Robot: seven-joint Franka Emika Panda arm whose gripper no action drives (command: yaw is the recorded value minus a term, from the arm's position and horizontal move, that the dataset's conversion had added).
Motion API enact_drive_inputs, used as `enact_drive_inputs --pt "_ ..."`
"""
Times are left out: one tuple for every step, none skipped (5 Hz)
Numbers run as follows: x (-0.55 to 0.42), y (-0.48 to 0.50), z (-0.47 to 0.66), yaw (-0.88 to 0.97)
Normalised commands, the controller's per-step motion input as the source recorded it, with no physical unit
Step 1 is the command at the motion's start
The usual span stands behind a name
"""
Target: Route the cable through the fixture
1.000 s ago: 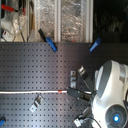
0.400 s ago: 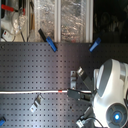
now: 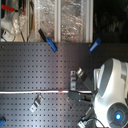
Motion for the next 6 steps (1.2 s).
enact_drive_inputs --pt "0.001 -0.011 0.0 0.0" --pt "-0.005 0.057 0.0 0.0" --pt "0.001 -0.012 0.03 0.0" --pt "0.002 -0.028 0.0 0.0" --pt "0.0 0.0 0.06 0.0" --pt "-0.102 -0.01 0.53 -0.2"
